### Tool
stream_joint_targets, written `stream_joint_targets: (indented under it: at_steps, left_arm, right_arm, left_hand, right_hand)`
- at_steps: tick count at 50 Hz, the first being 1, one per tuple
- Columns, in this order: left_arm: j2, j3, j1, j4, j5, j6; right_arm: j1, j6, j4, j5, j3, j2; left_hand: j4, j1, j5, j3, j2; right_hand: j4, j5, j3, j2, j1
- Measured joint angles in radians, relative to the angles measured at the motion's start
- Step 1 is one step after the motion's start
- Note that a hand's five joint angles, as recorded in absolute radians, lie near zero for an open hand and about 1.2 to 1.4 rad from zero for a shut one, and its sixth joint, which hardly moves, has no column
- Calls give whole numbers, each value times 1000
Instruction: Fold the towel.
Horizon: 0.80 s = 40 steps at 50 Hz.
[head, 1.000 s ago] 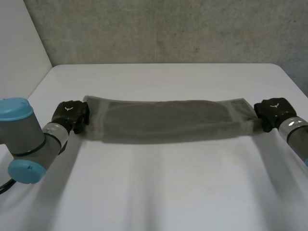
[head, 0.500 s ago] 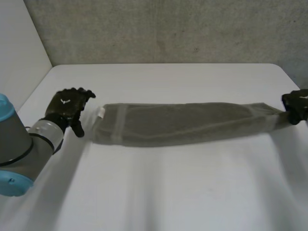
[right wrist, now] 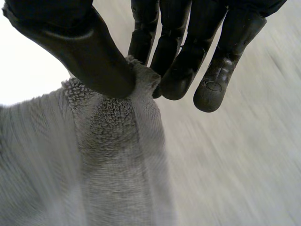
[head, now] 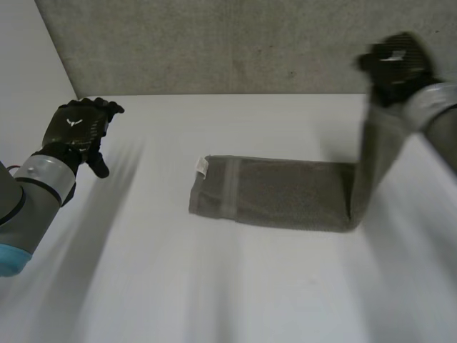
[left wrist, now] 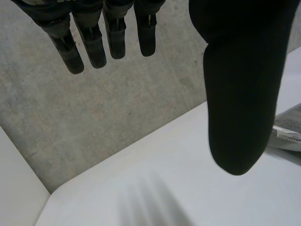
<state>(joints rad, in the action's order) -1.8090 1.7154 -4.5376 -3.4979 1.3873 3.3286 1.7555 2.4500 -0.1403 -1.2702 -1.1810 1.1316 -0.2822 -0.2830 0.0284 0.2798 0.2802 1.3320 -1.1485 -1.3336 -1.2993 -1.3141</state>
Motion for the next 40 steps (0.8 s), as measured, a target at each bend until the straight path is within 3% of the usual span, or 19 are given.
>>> stream_joint_targets:
  at_steps: [5,11,20,23,28,30,40]
  left_arm:
    - [-3,-11,13,-3,2,-2]
    - [-15,-16,28,-6,4,-4]
    - [-49,-18,59,-8,5,-4]
    - [-55,-21,71,-9,5,-3]
    - [-71,-49,99,-12,8,-4]
    - [-78,-65,112,-12,9,-6]
    - [-160,-193,225,-23,15,-59]
  right_arm:
    - [259,-12,-116,5,26,-113]
    - [451,-61,-201,10,49,-285]
    - [548,-147,-210,12,91,-458]
    - [547,-147,-208,16,86,-453]
    - [534,-124,-209,24,42,-388]
    - [530,-102,-209,23,16,-350]
    - [397,216,-193,8,-221,-40]
  left_hand:
    - [0,0,0,0,0]
    - [0,0,0,0,0]
    - [0,0,0,0,0]
    - [0,0,0,0,0]
    - [0,0,0,0,0]
    - [3,3,0,-2,-3]
    - [12,12,0,-11,-12]
  right_hand:
    - [0,0,-4,0,0]
    - [0,0,-4,0,0]
    - [0,0,-2,0,0]
    - [-96,91,97,81,102]
    - [-893,928,897,887,883]
    - [-1049,1071,1054,1025,1023]
    - [-1078,1089,1097,1056,1082]
